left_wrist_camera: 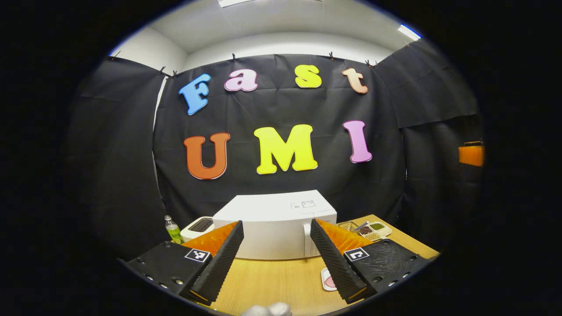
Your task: Open the microwave oven with the left hand, put the food in, and close the microwave oven.
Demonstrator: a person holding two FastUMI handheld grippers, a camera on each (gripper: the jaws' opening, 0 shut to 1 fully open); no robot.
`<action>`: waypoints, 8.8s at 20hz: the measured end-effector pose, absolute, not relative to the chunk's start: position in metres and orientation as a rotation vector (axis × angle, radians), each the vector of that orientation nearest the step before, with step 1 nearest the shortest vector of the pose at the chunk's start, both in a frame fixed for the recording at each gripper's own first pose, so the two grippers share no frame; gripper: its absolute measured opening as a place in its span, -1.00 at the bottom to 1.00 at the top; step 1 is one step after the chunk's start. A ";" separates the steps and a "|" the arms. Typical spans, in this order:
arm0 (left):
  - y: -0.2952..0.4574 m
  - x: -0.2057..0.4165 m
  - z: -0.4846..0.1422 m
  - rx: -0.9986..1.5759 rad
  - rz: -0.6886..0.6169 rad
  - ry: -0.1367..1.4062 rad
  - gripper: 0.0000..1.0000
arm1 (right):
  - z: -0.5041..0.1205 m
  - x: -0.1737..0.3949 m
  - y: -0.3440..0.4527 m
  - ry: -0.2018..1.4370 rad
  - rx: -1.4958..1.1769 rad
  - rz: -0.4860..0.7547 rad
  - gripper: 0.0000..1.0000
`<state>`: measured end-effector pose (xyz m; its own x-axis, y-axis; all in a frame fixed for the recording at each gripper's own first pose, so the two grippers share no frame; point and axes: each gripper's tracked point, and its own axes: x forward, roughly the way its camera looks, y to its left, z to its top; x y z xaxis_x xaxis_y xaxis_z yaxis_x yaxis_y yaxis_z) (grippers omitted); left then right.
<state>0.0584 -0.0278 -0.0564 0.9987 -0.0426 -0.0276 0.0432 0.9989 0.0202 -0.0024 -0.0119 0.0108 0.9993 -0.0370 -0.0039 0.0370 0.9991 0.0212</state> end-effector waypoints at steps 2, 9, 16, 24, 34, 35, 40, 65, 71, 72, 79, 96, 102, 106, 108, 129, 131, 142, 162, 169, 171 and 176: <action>-0.046 0.080 -0.072 -0.003 -0.069 0.024 0.89 | 0.012 -0.001 -0.016 0.013 0.031 -0.043 1.00; -0.101 0.175 -0.145 -0.026 -0.129 0.105 0.91 | 0.014 -0.004 -0.032 0.056 0.033 -0.088 1.00; -0.114 0.246 -0.197 -0.005 -0.113 0.162 0.91 | 0.003 -0.017 -0.053 0.115 0.023 -0.168 0.83; -0.112 0.278 -0.217 -0.037 -0.072 0.180 -0.33 | -0.014 -0.030 -0.054 0.166 0.059 -0.196 1.00; -0.110 0.273 -0.223 -0.042 -0.164 0.198 -0.73 | 0.000 -0.035 -0.025 0.130 0.037 -0.173 1.00; -0.111 0.273 -0.223 -0.039 -0.175 0.197 -0.73 | 0.001 -0.036 -0.021 0.129 0.032 -0.173 1.00; -0.110 0.271 -0.223 -0.029 -0.194 0.197 -0.74 | -0.008 -0.047 -0.017 0.135 0.030 -0.186 1.00; 0.069 0.051 -0.237 0.068 -0.012 0.212 -0.70 | -0.021 -0.022 0.111 0.167 0.022 0.167 1.00; 0.137 0.021 -0.244 0.030 0.125 0.248 -0.40 | -0.019 -0.027 0.133 0.157 0.005 0.234 1.00; 0.142 0.020 -0.245 0.015 0.126 0.255 -0.53 | -0.020 -0.029 0.133 0.158 0.008 0.233 1.00; 0.181 0.000 -0.243 0.061 0.190 0.242 0.92 | -0.029 -0.036 0.137 0.164 -0.006 0.235 0.83; 0.241 -0.063 -0.236 0.058 0.362 0.300 0.92 | -0.200 0.039 0.118 0.505 0.059 0.243 0.54; 0.194 -0.071 -0.182 0.037 0.334 0.246 0.91 | -0.330 0.090 0.106 0.809 0.188 0.214 0.12; 0.162 -0.062 -0.141 0.052 0.313 0.201 0.92 | -0.363 0.120 0.096 0.877 0.208 0.204 -0.57; 0.145 -0.051 -0.124 0.059 0.300 0.185 0.91 | -0.372 0.129 0.101 0.906 0.231 0.232 -0.60; 0.084 -0.023 -0.089 0.121 0.308 0.162 0.91 | -0.403 0.134 0.093 1.115 0.318 0.182 -0.93; 0.084 -0.024 -0.087 0.115 0.304 0.156 0.91 | -0.403 0.133 0.094 1.120 0.369 0.179 -0.93; 0.099 -0.019 -0.080 0.099 0.206 0.164 0.91 | -0.362 0.135 0.145 1.015 0.790 0.233 -0.93; 0.130 0.014 -0.113 0.053 0.081 0.186 0.91 | -0.248 0.255 0.345 0.540 1.055 0.043 -0.94; 0.154 0.018 -0.135 0.056 0.107 0.201 0.91 | -0.266 0.296 0.379 0.470 1.142 -0.110 -0.93; 0.159 0.021 -0.137 0.059 0.115 0.199 0.91 | -0.270 0.313 0.394 0.476 1.166 -0.113 -0.94; 0.164 0.028 -0.143 0.056 0.121 0.207 0.91 | -0.274 0.353 0.404 0.442 1.191 -0.166 -0.93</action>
